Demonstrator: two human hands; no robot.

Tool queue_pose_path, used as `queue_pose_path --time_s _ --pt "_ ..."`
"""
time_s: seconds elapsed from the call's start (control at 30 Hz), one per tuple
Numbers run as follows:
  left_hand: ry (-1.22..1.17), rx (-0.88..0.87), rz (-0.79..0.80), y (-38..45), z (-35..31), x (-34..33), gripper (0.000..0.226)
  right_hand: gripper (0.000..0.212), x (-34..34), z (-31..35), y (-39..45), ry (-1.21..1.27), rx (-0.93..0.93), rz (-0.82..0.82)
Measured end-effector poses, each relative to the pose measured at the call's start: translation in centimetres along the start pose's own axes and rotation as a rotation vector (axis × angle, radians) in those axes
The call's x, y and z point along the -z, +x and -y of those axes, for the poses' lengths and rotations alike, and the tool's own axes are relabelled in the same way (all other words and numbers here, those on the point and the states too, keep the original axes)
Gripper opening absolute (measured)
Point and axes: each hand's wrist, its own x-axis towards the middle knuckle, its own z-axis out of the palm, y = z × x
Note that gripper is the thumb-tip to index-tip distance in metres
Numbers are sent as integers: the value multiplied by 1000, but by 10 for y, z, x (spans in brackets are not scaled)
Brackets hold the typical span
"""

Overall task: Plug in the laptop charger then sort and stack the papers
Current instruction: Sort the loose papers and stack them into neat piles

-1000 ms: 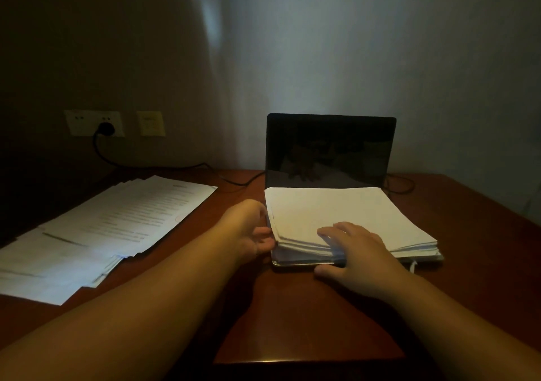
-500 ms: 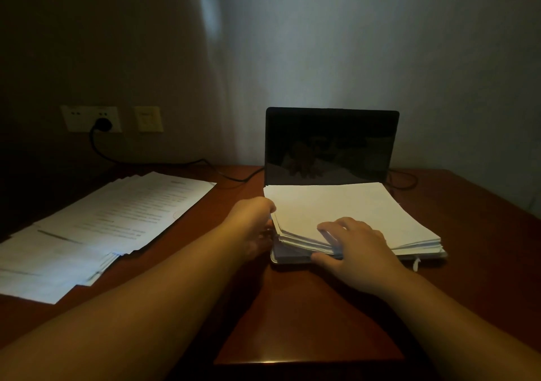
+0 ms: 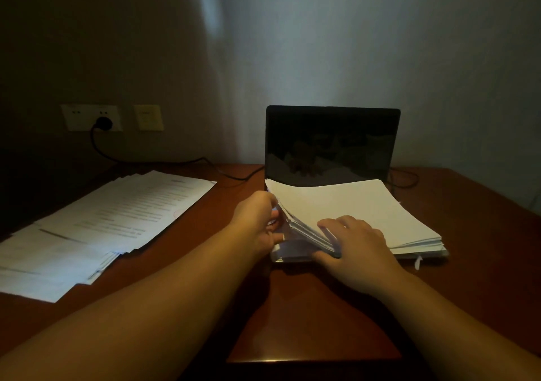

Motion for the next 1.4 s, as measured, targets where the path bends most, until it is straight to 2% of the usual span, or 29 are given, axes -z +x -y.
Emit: queue_pose_path --time_s 0.17,0.27,0.43,0.57,0.7,0.8,0.93,1.1,1.23,1.4 --pt "-43 -23 -81 6 0 -4 31 56 -5 -3 4 37 -1 -28" --pt "-44 -35 -76 3 -1 -2 23 49 -6 -3 4 60 -6 -58" --pt "327 -121 -101 0 14 -4 5 54 -6 -2 3 42 -23 -53" --pt "425 -177 -67 -1 28 2 24 61 -2 -8 -2 39 8 -1" --pt "349 -149 -90 -4 29 4 14 72 -3 -13 -10 -30 68 16" --pt "364 -149 -113 -10 27 2 6 65 -4 -13 -11 -42 86 -22" --pt "336 -96 -145 -20 25 4 6 54 -7 -12 -14 -71 145 -28" --pt "82 -29 -134 -37 30 8 11 41 -1 -13 -11 102 123 -106" --pt "-185 44 -10 -57 42 6 12 43 -3 2 -16 174 85 -175" --pt "-167 6 130 -71 64 0 29 51 -2 38 -17 235 59 -187"
